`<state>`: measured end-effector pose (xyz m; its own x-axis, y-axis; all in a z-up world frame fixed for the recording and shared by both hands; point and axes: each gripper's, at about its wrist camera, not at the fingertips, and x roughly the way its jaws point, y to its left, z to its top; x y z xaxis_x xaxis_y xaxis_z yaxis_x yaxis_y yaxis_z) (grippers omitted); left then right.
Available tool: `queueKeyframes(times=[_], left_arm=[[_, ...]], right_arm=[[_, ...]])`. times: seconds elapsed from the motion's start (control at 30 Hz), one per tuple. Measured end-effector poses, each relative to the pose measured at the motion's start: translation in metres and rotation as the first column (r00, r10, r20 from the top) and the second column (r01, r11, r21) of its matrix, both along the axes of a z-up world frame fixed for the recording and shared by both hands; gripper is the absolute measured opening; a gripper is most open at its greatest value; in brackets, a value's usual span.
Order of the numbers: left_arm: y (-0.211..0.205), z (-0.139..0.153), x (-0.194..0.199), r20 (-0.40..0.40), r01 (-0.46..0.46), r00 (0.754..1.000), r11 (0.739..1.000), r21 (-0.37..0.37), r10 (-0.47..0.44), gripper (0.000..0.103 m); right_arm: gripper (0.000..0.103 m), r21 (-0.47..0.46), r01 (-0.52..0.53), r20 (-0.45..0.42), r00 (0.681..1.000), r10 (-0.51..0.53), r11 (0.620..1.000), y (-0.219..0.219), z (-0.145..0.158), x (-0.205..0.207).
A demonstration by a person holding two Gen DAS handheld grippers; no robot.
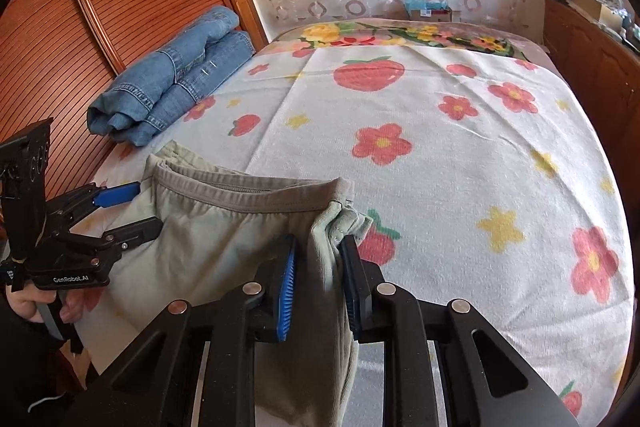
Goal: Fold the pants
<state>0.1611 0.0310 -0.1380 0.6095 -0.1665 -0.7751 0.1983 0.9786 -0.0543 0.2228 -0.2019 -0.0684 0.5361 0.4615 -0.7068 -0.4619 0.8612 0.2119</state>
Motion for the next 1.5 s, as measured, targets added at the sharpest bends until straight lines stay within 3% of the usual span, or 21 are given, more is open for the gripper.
queueKeyframes(times=[0.2, 0.4, 0.8, 1.03, 1.5], left_arm=[[0.006, 0.005, 0.003, -0.017, -0.008, 1.000, 0.998, -0.058, 0.007, 0.077], [0.018, 0.012, 0.016, -0.038, -0.027, 0.999, 0.987, -0.157, 0.022, 0.057], [0.012, 0.004, 0.032, -0.053, -0.039, 0.998, 0.995, -0.093, 0.034, 0.052], [0.009, 0.006, 0.030, -0.039, 0.001, 0.999, 0.992, -0.123, -0.006, 0.020], [-0.006, 0.048, 0.002, 0.095, 0.048, 0.995, 0.992, -0.120, -0.036, 0.013]], right_arm=[[0.021, 0.001, 0.004, 0.003, 1.000, -0.004, 1.000, 0.000, -0.001, -0.001], [0.021, -0.018, 0.002, 0.025, 1.000, -0.001, 1.000, 0.002, -0.002, -0.005], [0.021, 0.004, 0.003, 0.016, 1.000, -0.003, 1.000, -0.001, -0.003, -0.003], [0.021, 0.008, 0.004, 0.015, 1.000, -0.004, 1.000, 0.000, -0.003, -0.003], [0.021, 0.031, 0.007, 0.004, 1.000, -0.008, 0.999, -0.002, -0.005, -0.001]])
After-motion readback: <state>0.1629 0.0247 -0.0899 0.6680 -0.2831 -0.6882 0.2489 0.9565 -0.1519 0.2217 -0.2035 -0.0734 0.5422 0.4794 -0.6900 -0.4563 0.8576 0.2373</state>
